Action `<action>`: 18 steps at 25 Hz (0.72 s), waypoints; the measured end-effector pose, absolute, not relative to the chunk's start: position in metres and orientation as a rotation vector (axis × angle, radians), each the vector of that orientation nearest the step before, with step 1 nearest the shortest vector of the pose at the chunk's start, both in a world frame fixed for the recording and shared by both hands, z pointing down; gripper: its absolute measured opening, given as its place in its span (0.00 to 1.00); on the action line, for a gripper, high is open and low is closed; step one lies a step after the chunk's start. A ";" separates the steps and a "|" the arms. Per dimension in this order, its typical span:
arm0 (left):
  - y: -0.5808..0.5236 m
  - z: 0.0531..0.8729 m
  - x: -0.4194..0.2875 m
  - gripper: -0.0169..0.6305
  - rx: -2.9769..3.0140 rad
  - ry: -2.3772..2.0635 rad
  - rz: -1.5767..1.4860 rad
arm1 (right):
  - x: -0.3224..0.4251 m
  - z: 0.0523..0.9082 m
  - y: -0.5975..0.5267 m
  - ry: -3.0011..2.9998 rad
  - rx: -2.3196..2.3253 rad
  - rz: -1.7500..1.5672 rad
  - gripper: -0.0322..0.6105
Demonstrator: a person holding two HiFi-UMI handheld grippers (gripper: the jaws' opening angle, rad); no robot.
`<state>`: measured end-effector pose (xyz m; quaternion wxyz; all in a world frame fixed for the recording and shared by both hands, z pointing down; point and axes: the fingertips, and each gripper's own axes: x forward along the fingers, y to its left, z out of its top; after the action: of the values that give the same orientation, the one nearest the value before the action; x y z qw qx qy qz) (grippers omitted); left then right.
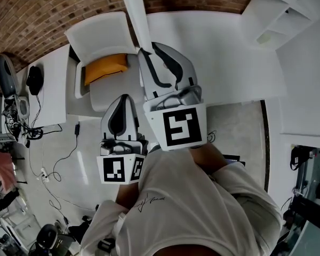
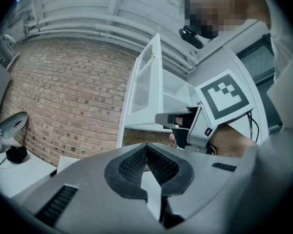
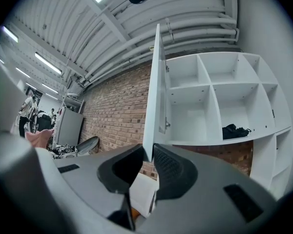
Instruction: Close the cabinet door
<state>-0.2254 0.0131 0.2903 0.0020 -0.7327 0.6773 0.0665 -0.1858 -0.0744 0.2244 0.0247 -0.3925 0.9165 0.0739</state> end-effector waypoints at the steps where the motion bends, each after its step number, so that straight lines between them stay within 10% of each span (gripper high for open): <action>1: 0.012 0.290 -0.224 0.05 -2.304 2.120 0.208 | -0.184 0.224 -0.075 2.834 -1.216 0.226 0.16; 18: -0.009 0.294 -0.209 0.05 -2.387 2.056 0.197 | -0.162 0.221 -0.089 2.824 -1.201 0.149 0.16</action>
<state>-0.2087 -0.0086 0.2936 -0.0075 -0.7562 0.6513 0.0626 -0.1622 -0.0893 0.2210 0.0348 -0.3907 0.9186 0.0485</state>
